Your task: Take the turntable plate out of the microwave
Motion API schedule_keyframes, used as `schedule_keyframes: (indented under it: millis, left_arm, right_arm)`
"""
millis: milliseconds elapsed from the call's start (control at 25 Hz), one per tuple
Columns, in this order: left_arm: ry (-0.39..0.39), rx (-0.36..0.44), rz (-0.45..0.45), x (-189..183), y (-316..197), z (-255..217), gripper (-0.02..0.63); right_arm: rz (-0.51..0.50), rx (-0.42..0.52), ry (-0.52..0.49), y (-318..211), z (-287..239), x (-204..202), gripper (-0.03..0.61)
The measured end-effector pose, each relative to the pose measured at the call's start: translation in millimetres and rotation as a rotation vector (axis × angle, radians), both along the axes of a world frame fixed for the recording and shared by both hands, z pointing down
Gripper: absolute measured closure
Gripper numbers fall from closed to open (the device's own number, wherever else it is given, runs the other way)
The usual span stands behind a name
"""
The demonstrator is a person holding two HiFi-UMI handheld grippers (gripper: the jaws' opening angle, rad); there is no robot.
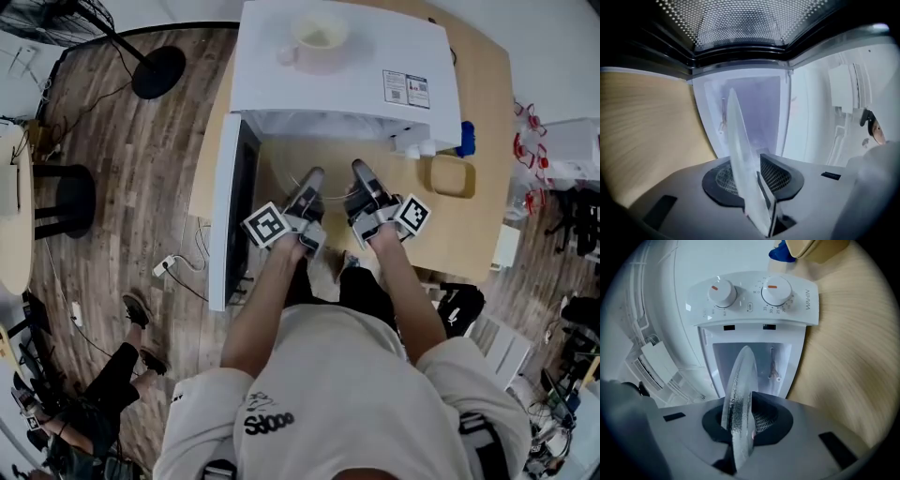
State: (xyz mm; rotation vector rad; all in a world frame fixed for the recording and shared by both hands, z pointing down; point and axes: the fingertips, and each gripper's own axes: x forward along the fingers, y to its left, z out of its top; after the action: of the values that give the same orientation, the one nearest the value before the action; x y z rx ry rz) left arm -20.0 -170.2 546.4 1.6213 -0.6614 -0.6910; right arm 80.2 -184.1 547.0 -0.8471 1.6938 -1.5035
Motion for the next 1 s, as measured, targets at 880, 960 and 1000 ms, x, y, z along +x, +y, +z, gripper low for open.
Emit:
schedule_keyframes:
  millis: [880,960,1000]
  left_arm:
    - [0.054,0.238,-0.103,43.3,83.1,-121.1,0.572]
    - [0.057,0.295,-0.110,46.1,89.4,-142.5,0.574]
    - [0.051,0.321,-0.112,48.3,92.5,-152.4,0.574]
  right_arm:
    - [-0.243,0.297,0.092,91.7,-126.8,40.6,0.563]
    - [-0.259,0.343,0.102,97.8,-148.7,43.4,0.563]
    - [-0.263,0.363,0.105,100.6,-158.2,45.7,0.563]
